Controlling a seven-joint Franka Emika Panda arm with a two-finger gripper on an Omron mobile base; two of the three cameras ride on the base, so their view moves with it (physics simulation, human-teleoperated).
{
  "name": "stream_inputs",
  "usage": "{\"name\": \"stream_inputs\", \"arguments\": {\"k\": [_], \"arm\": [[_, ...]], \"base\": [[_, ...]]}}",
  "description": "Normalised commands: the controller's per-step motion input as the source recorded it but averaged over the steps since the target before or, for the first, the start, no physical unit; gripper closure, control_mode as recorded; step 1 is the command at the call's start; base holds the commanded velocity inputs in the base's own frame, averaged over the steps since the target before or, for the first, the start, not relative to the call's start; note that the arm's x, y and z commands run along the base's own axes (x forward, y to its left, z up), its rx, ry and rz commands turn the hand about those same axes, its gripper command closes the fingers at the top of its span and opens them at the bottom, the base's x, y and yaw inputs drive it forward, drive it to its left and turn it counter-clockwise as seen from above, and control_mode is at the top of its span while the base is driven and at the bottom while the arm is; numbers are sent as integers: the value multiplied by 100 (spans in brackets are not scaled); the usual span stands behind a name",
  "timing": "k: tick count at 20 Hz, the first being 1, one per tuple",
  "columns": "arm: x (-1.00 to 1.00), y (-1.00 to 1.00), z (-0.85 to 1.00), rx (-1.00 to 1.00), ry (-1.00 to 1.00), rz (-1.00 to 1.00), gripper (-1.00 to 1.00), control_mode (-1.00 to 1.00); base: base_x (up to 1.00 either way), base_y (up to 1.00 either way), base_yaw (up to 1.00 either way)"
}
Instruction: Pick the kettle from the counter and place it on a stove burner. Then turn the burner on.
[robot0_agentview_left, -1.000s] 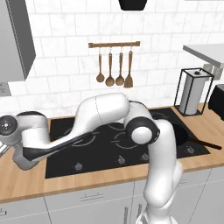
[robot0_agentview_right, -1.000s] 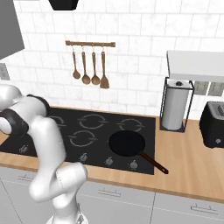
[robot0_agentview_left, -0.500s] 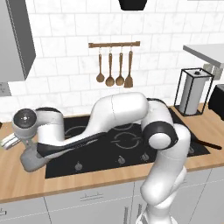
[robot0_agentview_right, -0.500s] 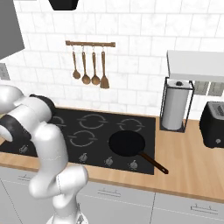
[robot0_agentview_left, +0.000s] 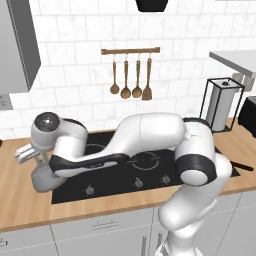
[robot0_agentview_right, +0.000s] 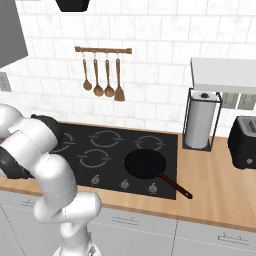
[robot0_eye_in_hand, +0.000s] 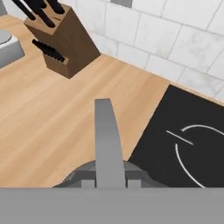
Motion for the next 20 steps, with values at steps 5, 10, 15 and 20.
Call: {"name": "stream_inputs", "arguments": {"k": [5,10,15,20], "arm": [[0,-33,5,0,5,-2,100,-100],[0,-33,28,3,20,-4,100,-100],[0,-22,19,1,16,-4,100,-100],[0,-6,-8,-5,-2,0,100,-100]], "base": [[0,0,0],[0,0,0],[0,0,0],[0,0,0]]}}
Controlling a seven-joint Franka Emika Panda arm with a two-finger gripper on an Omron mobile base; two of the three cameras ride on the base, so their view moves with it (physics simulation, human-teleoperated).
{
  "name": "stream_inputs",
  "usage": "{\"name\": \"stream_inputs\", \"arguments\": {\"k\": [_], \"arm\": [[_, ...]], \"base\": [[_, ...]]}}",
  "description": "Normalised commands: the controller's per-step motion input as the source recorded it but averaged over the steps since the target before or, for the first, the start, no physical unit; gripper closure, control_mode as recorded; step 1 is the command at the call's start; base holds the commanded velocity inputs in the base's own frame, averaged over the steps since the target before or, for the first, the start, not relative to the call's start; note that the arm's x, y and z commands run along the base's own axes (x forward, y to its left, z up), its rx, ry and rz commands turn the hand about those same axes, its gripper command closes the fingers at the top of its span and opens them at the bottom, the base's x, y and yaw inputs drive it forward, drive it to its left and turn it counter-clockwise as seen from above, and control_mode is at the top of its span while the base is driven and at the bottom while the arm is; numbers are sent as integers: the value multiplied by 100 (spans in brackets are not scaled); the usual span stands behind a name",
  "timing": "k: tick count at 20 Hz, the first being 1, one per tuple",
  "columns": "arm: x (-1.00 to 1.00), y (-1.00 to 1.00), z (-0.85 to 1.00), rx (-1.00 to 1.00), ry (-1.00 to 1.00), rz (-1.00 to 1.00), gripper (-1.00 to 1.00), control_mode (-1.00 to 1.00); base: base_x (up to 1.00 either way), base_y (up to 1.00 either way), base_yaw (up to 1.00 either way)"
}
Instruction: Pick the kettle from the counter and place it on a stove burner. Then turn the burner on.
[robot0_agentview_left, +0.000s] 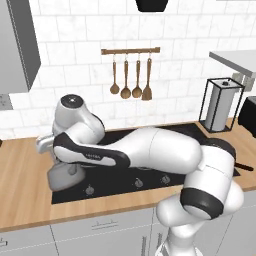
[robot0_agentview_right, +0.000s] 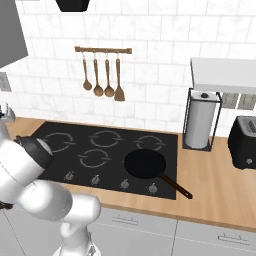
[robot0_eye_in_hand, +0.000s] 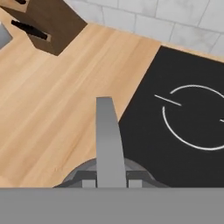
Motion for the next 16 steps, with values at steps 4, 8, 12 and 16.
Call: {"name": "stream_inputs", "arguments": {"k": [4,8,12,16], "arm": [[0,0,1,-7,-10,0,100,-100],[0,-1,10,0,-11,0,100,-100],[11,-16,23,0,-5,0,100,-100],[26,-34,20,0,0,0,100,-100]], "base": [[0,0,0],[0,0,0],[0,0,0],[0,0,0]]}}
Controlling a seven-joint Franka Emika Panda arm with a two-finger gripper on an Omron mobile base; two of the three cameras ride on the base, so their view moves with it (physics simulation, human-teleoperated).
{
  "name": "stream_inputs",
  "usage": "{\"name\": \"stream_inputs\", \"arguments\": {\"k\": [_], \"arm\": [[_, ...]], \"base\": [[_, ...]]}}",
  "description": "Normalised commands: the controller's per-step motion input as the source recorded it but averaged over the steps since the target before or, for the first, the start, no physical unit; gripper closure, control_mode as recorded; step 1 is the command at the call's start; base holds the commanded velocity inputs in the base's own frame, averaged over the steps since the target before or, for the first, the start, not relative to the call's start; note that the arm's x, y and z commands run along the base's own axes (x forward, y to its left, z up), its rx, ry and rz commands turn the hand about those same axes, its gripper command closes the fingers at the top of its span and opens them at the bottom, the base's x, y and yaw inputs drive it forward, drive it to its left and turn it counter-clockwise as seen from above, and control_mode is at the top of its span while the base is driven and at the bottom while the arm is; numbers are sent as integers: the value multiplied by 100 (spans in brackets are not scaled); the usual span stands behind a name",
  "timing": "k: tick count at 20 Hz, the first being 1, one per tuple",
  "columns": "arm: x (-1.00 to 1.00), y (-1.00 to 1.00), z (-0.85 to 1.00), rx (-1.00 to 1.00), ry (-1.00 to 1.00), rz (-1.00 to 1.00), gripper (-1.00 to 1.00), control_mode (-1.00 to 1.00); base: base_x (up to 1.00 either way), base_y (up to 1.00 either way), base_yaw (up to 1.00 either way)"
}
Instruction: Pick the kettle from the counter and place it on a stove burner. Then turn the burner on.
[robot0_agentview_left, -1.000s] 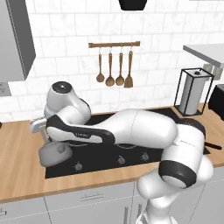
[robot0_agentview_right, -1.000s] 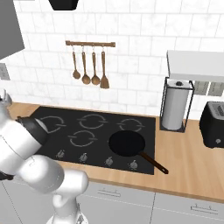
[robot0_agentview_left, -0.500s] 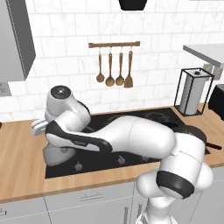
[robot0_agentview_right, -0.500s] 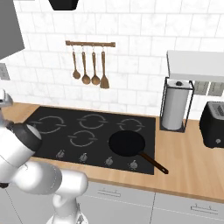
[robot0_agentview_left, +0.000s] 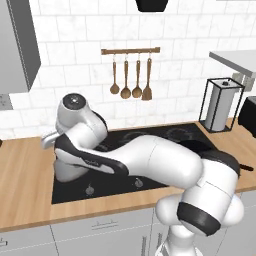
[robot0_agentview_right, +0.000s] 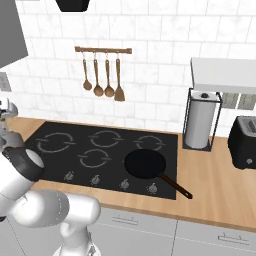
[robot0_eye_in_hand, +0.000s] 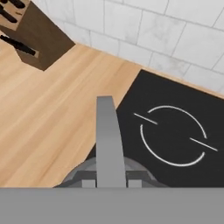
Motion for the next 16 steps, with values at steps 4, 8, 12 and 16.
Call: {"name": "stream_inputs", "arguments": {"k": [4,8,12,16], "arm": [[52,-50,1,0,0,0,100,-100],[52,-49,0,0,0,0,100,-100],[53,-32,0,0,0,0,100,-100],[54,-15,-7,2,-8,0,100,-100]], "base": [[0,0,0],[0,0,0],[0,0,0],[0,0,0]]}}
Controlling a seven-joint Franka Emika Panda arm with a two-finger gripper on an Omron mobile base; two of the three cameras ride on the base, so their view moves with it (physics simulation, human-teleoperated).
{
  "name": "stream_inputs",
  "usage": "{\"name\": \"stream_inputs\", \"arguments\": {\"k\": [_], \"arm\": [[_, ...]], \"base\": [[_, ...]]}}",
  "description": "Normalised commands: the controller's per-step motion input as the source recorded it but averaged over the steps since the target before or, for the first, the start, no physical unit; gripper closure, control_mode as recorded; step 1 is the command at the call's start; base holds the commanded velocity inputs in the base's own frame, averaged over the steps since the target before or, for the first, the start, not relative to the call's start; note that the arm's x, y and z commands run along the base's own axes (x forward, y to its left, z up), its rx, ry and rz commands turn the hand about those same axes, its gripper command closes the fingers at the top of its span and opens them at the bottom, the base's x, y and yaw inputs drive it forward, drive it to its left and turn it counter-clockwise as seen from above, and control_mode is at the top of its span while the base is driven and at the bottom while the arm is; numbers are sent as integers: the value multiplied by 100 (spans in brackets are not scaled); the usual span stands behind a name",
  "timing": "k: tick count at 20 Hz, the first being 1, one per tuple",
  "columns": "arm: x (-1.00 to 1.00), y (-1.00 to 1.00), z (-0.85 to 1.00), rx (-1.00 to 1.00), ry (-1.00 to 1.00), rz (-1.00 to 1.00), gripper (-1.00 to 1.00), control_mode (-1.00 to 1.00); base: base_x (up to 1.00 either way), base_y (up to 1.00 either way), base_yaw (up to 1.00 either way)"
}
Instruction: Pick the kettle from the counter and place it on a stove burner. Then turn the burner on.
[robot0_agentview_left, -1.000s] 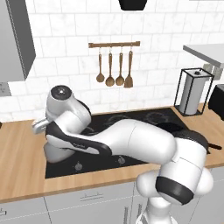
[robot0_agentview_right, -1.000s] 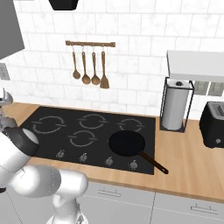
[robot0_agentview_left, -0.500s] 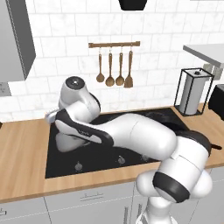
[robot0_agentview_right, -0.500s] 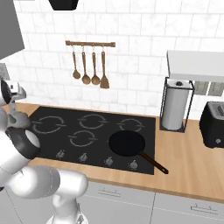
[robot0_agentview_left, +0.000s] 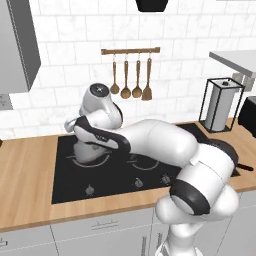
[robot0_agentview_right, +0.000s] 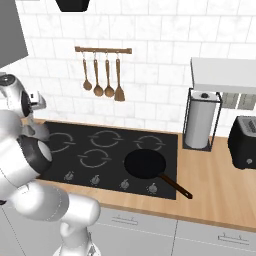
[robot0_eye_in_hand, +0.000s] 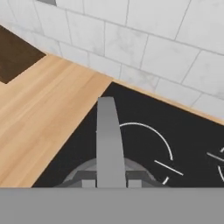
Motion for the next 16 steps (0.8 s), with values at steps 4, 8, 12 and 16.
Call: {"name": "stream_inputs", "arguments": {"k": [4,8,12,16], "arm": [[62,-8,-16,2,-9,0,100,-100],[53,-11,-16,1,-7,0,100,-100],[23,-5,-22,1,-9,0,100,-100],[1,0,-24,1,-9,0,100,-100]], "base": [[0,0,0],[0,0,0],[0,0,0],[0,0,0]]}}
